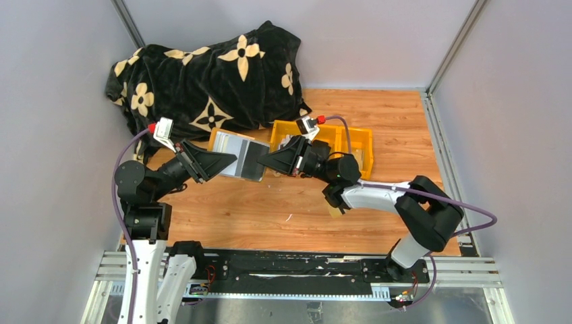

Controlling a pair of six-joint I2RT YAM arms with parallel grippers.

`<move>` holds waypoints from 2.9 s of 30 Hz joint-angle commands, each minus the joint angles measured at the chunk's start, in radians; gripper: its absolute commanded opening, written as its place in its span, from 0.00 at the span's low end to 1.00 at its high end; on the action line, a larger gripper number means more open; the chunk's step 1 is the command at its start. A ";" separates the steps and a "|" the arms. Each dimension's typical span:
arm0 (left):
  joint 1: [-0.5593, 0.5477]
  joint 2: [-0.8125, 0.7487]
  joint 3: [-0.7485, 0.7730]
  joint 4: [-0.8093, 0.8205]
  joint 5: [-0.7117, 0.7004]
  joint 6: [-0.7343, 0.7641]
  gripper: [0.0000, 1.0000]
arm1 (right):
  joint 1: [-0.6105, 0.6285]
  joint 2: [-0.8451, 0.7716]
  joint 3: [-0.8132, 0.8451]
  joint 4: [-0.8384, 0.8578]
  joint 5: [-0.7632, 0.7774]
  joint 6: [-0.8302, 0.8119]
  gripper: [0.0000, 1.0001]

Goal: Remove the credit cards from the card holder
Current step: Remove the credit card from the card holder, then place the credit card in the storage box, then remove the credit card from the card holder.

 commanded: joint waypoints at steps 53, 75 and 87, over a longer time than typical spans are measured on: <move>-0.003 -0.015 0.143 -0.143 0.009 0.247 0.00 | -0.434 0.212 0.466 -1.725 0.449 -0.952 0.17; -0.003 -0.005 0.129 -0.104 0.075 0.234 0.00 | -0.372 -0.264 0.356 -1.060 -0.233 -0.678 0.79; -0.003 0.002 0.132 -0.079 0.137 0.216 0.00 | -0.142 -0.146 0.320 -0.425 -0.526 -0.298 0.80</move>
